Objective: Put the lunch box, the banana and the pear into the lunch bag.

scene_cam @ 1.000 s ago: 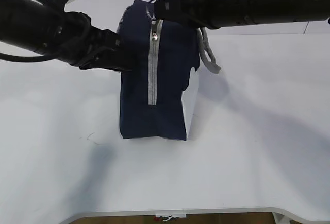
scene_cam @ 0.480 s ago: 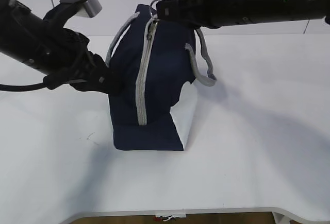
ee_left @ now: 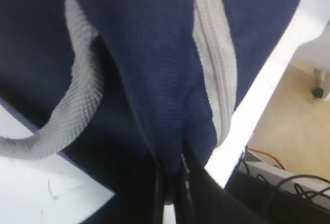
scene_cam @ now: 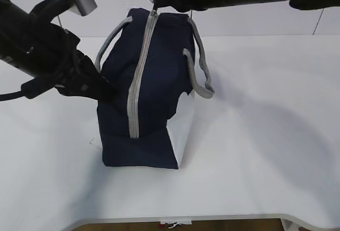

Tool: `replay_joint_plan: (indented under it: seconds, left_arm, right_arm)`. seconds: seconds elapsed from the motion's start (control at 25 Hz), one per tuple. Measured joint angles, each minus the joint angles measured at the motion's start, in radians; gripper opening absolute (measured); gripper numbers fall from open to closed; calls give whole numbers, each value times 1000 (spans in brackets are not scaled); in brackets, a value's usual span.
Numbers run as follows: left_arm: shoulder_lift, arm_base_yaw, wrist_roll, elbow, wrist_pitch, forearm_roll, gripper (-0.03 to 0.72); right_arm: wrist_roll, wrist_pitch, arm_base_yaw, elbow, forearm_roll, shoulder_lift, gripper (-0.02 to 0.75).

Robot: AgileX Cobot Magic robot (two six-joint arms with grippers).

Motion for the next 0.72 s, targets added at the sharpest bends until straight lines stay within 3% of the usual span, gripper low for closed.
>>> replay_joint_plan:
  seconds: [0.32,0.72]
  left_arm:
    - [-28,0,-12,0,50,63,-4]
    - [-31,0,-58,0,102,144,-4]
  right_arm:
    - [0,73,0,-137,-42,135,13]
    - [0,115,0,-199,-42,242,13]
